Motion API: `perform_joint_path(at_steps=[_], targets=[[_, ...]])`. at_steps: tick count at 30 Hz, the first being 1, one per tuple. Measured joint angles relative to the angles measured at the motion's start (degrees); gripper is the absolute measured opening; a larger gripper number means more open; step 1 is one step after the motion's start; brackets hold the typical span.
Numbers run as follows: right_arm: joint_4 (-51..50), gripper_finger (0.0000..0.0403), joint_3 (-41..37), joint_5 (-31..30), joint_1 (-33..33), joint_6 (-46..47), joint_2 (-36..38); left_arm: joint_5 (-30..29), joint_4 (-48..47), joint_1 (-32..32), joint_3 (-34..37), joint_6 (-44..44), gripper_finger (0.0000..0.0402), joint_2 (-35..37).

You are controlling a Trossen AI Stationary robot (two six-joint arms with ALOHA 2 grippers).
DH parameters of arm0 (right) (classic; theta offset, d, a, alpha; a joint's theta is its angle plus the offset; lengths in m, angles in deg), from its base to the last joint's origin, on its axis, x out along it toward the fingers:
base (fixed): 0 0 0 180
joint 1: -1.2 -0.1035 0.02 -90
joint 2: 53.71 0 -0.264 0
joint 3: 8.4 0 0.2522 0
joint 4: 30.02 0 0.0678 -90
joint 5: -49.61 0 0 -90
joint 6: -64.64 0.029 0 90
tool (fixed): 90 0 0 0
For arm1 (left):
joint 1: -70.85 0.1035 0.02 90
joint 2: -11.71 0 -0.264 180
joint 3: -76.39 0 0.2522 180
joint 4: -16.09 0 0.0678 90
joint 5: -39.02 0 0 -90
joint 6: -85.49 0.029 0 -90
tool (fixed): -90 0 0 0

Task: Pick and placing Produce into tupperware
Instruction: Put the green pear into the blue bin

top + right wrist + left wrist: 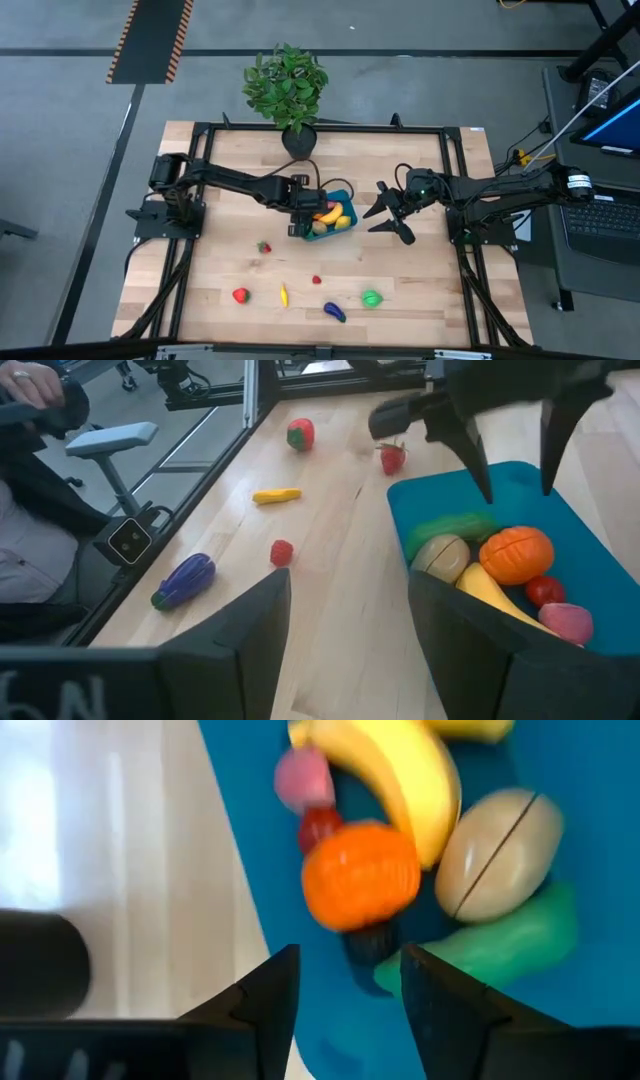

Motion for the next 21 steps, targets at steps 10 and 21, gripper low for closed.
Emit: perform_joint_path(at_steps=[10, 21], targets=[[-1.3, 0.0207, 0.0, 0.0, 0.0, 0.1, 0.0, -0.5, -0.9, -3.2, -3.1, -1.5, 0.0147, 0.0], [-2.3, 0.0207, 0.0, 0.0, 0.0, 0.8, 0.0, -10.2, 1.9, -9.6, 3.6, -10.1, 0.0134, 7.3]])
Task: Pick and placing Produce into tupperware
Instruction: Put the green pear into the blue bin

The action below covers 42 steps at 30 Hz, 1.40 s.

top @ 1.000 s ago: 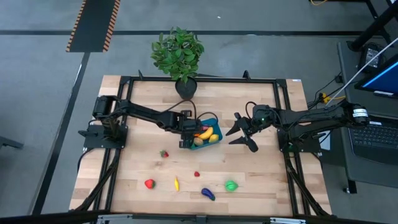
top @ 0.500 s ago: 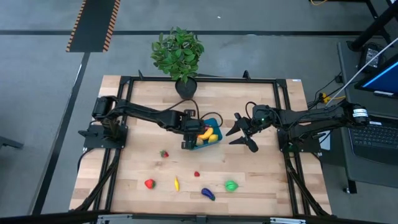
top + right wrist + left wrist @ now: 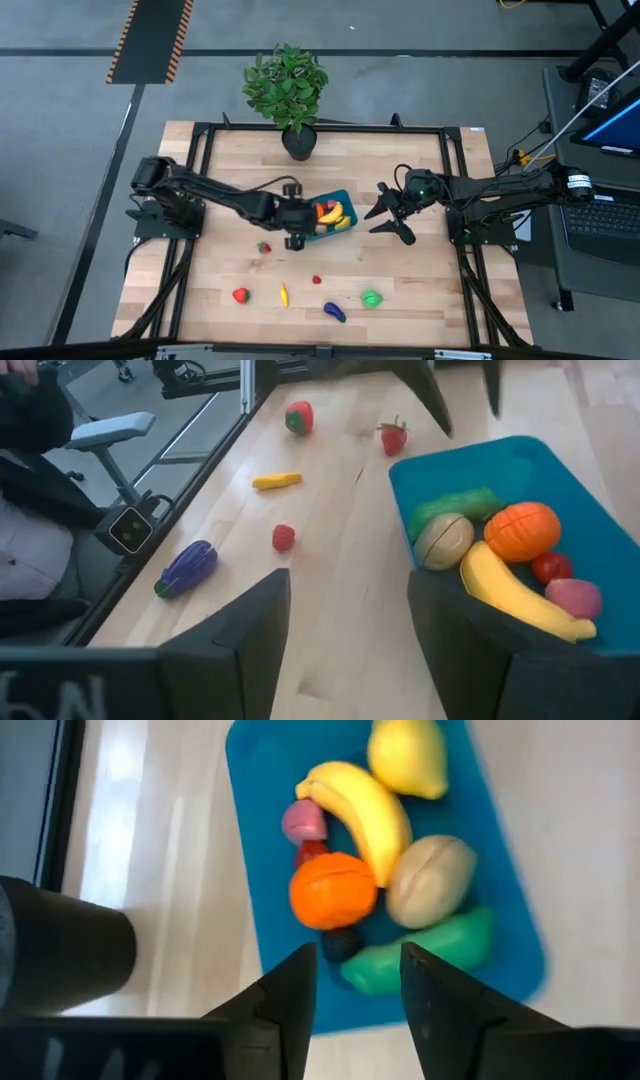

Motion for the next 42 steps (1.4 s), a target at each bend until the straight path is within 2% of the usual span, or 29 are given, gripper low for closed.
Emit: perform_joint_path(at_steps=[9, 15, 19, 25, 28, 31, 35, 38, 42], targets=[[-0.1, 0.0207, 0.0, -0.1, 0.0, 1.9, 0.0, -0.5, 17.6, -5.6, 18.3, -4.3, 0.0118, 16.7], [-0.8, 0.0212, 0.0, -8.0, 0.0, 8.4, 0.0, -0.7, 24.1, -8.5, 29.3, -11.6, 0.011, 26.3], [-1.2, 0.0241, 0.0, -10.4, 0.0, 8.5, 0.0, -3.1, 26.5, -10.4, 34.0, -15.0, 0.0105, 30.4], [-1.7, 0.0296, 0.0, -12.6, 0.0, 7.6, 0.0, -7.0, 27.2, -12.2, 36.2, -16.6, 0.0095, 33.0], [-3.3, 0.0311, 0.8, -11.2, -0.2, 5.3, 0.0, -7.7, 26.6, -12.6, 36.2, -16.5, 0.0091, 33.6], [-8.0, 0.0314, 3.6, -9.8, -0.8, 4.1, 0.0, -8.9, 25.0, -12.8, 36.2, -16.7, 0.0086, 34.0], [-19.4, 0.0314, 8.7, -10.1, -3.9, 4.1, 0.0, -10.1, 23.1, -13.3, 36.2, -18.2, 0.008, 34.0], [-26.8, 0.0314, 12.2, -13.5, -7.7, 4.5, 0.0, -11.1, 21.2, -14.0, 36.2, -19.8, 0.0075, 34.0], [-31.5, 0.0314, 15.1, -19.4, -13.5, 8.9, 0.0, -14.8, 19.4, -15.5, 36.2, -21.7, 0.0069, 34.0]])
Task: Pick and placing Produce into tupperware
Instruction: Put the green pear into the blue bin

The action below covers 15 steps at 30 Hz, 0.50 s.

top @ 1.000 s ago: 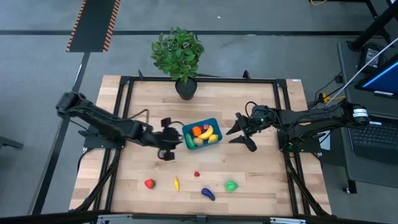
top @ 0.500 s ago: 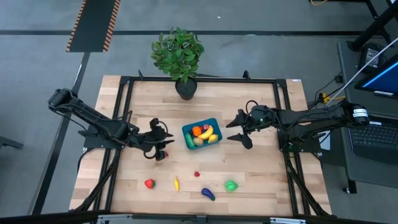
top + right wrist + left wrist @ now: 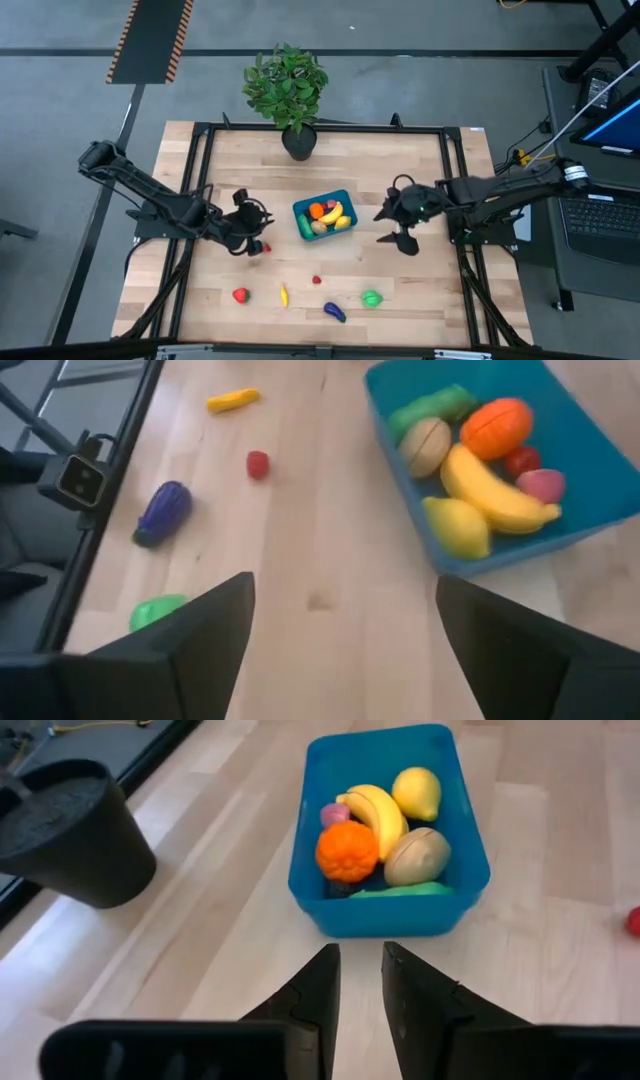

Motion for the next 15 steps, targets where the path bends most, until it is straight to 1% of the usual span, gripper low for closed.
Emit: perform_joint_path(at_steps=[3, 7, 12, 15], targets=[[-1.2, 0.0314, 0.8, -2.8, -4.3, 4.7, -0.6, -1.5, -1.1, -1.2, 0.0, -1.2, 0.0064, 0.0], [-1.5, 0.0314, 1.6, -4.4, -9.6, 9.5, -3.5, -4.3, -1.6, -2.7, 0.0, -1.6, 0.0059, 0.0], [-2.0, 0.0314, 5.0, -4.8, -13.8, 13.1, -10.4, -8.4, -2.9, -4.7, 0.0, -4.7, 0.0052, 0.0], [-5.6, 0.0314, 8.5, -5.6, -15.6, 14.1, -15.8, -10.4, -3.6, -6.0, 0.4, -6.9, 0.0048, 0.0]])
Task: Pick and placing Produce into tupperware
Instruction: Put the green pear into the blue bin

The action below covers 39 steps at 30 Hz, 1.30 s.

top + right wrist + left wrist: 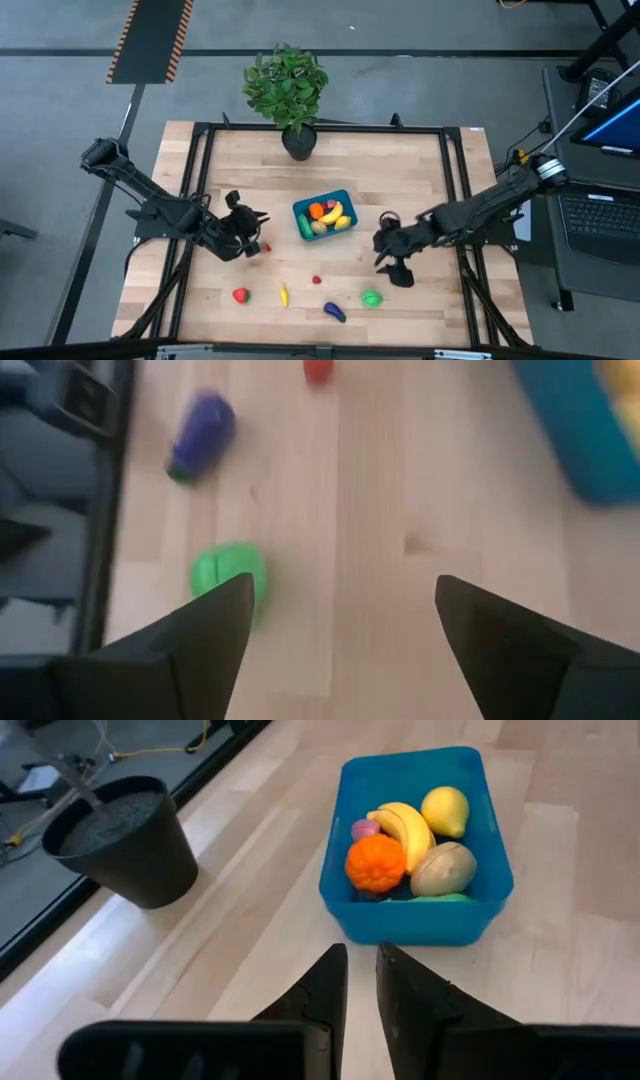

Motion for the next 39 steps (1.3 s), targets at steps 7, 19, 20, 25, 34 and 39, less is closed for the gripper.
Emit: perform_joint_path(at_steps=[7, 19, 20, 25, 34, 39], targets=[[-9.4, 0.0314, 8.6, -0.2, -2.3, 3.8, -11.8, -1.3, 5.5, -3.4, 5.2, -1.5, 0.0038, 0.0], [-10.5, 0.0314, 16.2, 3.1, -2.5, 8.3, -19.7, 17.1, 32.9, -5.4, 14.3, 20.8, 0.0009, 7.2], [-10.5, 0.0314, 16.4, 3.1, -2.5, 8.3, -19.8, 20.1, 35.2, -5.4, 15.3, 22.7, 0.0007, 8.3], [-10.6, 0.0314, 16.7, 3.1, -3.0, 10.8, -19.8, 27.0, 40.1, -5.4, 20.4, 26.6, 0.0001, 14.6], [-10.2, 0.0314, 16.7, 2.6, -6.4, 17.3, -19.9, 28.4, 40.3, -5.5, 25.0, 24.0, 0.0024, 21.7], [-8.9, 0.0314, 16.7, 2.0, -8.0, 18.5, -22.4, 28.6, 40.2, -5.5, 25.0, 24.5, 0.0035, 22.1]])
